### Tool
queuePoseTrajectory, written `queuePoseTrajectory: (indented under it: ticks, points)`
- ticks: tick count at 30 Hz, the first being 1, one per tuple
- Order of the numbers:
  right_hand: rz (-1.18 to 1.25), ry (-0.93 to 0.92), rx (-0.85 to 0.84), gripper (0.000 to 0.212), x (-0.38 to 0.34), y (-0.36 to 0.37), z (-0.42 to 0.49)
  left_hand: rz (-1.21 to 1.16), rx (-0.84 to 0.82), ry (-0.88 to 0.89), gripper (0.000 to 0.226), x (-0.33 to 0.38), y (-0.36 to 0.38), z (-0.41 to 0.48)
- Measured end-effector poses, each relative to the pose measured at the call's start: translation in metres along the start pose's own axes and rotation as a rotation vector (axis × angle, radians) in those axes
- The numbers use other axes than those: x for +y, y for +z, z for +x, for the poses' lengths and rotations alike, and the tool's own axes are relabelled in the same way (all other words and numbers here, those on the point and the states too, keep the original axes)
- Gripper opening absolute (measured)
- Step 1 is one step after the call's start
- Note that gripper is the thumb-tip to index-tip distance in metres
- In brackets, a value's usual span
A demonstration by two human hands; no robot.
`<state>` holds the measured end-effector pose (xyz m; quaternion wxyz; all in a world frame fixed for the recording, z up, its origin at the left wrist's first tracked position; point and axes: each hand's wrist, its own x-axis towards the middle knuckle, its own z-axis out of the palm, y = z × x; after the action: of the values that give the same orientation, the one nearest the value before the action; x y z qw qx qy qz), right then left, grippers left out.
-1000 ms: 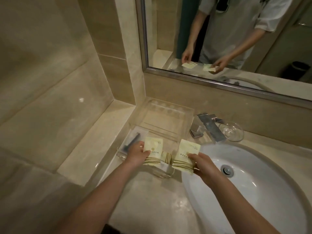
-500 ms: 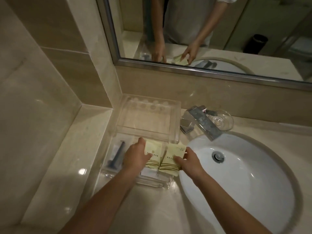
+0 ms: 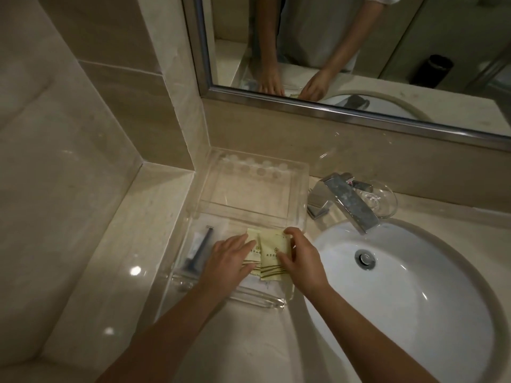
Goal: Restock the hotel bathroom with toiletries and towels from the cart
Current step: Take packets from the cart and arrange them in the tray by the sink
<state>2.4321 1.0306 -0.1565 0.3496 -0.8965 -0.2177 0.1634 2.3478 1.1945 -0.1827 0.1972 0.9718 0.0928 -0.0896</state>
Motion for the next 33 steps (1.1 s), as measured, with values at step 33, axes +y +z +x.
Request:
queuePoseTrajectory:
  ticks: [33]
  points:
    - [-0.524,-0.403,0.258,0.029,0.033,0.016,-0.062,-0.842,0.439,-0.506,0.015,0.017,-0.006,-0.09]
